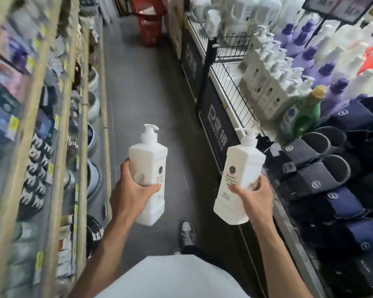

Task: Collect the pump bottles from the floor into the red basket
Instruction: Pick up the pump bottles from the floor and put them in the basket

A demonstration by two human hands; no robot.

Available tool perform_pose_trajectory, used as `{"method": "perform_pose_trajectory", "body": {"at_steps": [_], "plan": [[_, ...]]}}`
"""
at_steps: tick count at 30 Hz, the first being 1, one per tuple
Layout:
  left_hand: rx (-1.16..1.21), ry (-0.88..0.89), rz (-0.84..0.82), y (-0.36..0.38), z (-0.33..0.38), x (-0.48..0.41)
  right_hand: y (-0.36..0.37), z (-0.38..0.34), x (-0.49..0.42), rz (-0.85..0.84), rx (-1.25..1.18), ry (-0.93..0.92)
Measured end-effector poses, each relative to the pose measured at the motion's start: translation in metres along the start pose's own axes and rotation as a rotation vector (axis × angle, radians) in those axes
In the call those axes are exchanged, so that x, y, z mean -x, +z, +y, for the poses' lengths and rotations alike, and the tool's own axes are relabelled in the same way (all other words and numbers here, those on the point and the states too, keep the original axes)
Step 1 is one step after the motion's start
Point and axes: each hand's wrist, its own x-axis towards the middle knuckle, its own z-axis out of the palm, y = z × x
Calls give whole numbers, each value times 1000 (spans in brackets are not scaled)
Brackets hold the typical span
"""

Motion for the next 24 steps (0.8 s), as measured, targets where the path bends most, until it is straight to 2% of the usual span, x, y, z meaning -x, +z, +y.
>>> {"method": "perform_pose_trajectory", "body": {"at_steps": [15, 24], "plan": [[101, -143, 185, -17, 24, -77, 85, -92, -115, -265, 44, -165], [118, -133, 248, -12, 44, -138, 116, -135, -164, -317, 103, -143]]}}
